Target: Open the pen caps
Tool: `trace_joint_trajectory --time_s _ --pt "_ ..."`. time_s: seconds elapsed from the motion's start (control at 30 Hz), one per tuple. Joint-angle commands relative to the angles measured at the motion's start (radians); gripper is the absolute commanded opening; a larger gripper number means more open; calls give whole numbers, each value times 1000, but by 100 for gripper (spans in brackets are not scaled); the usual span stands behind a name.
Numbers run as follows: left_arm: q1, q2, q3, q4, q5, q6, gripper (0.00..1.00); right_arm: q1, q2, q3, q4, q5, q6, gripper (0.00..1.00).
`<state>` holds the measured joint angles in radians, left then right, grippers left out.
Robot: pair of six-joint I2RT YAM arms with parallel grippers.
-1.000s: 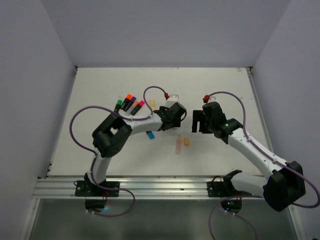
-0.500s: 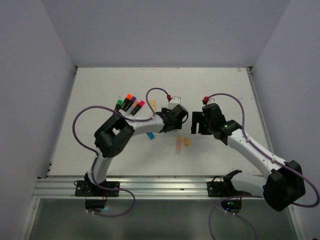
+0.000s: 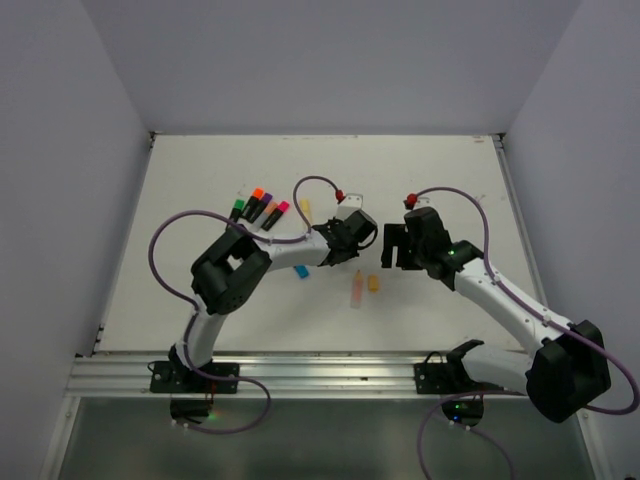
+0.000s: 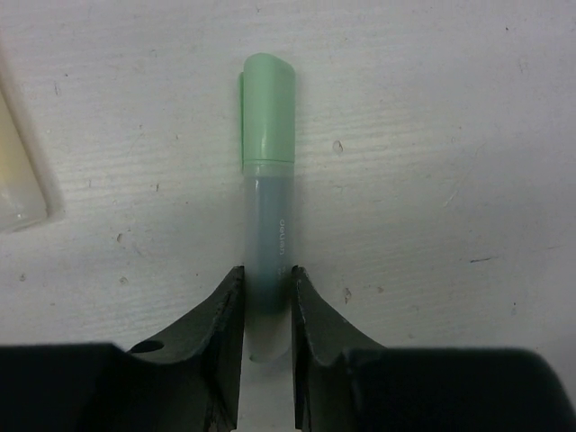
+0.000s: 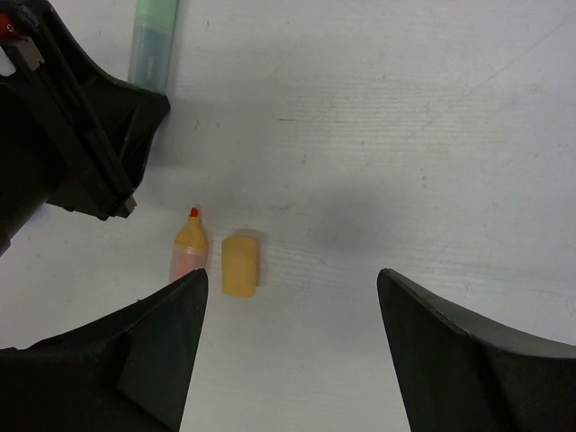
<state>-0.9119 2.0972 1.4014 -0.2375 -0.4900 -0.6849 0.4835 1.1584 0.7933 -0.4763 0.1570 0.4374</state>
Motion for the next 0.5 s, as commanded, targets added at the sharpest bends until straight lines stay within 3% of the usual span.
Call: trace_joint_trajectory --time_s 0.0,0.27,0.47 --pt "-2 -3 -2 9 -12 13 0 3 -9 -6 42 -39 6 81" --pt "-2 -251 -165 82 7 168 0 3 -22 73 42 -138 0 81" --pt "-4 -543 -422 312 120 332 0 3 10 173 71 -232 63 80"
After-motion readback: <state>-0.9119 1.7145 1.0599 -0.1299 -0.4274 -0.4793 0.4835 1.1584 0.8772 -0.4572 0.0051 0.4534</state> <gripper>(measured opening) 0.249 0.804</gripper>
